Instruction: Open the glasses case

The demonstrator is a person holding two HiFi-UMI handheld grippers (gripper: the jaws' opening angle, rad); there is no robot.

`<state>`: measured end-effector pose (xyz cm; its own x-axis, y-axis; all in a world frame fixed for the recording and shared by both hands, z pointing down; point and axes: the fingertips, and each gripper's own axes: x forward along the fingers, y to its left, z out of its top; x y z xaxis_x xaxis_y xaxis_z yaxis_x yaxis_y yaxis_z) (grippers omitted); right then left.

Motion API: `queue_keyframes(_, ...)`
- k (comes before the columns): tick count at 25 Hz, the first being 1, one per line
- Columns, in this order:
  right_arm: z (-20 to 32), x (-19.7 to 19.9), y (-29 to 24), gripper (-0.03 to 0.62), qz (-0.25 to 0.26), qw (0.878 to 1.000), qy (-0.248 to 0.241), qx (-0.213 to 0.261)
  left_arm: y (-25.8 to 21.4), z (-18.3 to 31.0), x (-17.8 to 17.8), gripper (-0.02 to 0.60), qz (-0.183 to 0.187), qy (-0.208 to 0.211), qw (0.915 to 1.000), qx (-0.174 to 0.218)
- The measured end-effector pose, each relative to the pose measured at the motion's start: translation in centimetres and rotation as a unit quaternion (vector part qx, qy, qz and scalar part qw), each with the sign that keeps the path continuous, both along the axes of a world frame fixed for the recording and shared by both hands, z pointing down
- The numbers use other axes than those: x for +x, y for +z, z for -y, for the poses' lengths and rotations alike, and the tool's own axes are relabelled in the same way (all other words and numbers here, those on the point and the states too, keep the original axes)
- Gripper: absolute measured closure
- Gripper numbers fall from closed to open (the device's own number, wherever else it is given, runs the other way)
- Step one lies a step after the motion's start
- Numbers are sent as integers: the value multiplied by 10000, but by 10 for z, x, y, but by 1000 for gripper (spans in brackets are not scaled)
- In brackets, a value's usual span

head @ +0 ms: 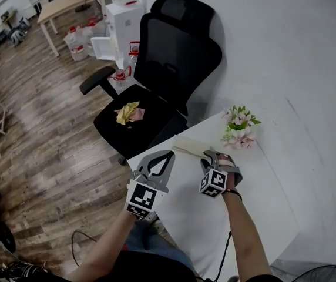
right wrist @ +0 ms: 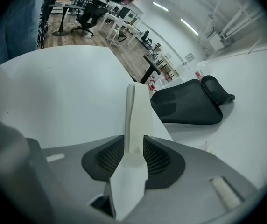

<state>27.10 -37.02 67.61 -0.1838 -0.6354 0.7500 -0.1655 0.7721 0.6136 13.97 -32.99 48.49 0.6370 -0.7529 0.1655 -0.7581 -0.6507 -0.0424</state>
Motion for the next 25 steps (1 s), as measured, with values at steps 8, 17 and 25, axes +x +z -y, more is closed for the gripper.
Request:
queue_keyframes(8,6,9,6,499,-178,9998,62,-23,3,1,2,574,11,1,10000,-11)
queue_keyframes(17,6,10,1,540,-270,9996,-60,48,2,2,3,574,5,-4,10000,-22)
queue_keyframes(25,25,13,-22,576,-157,9995,112,270,0,3,3,574,11,-3,10000,7)
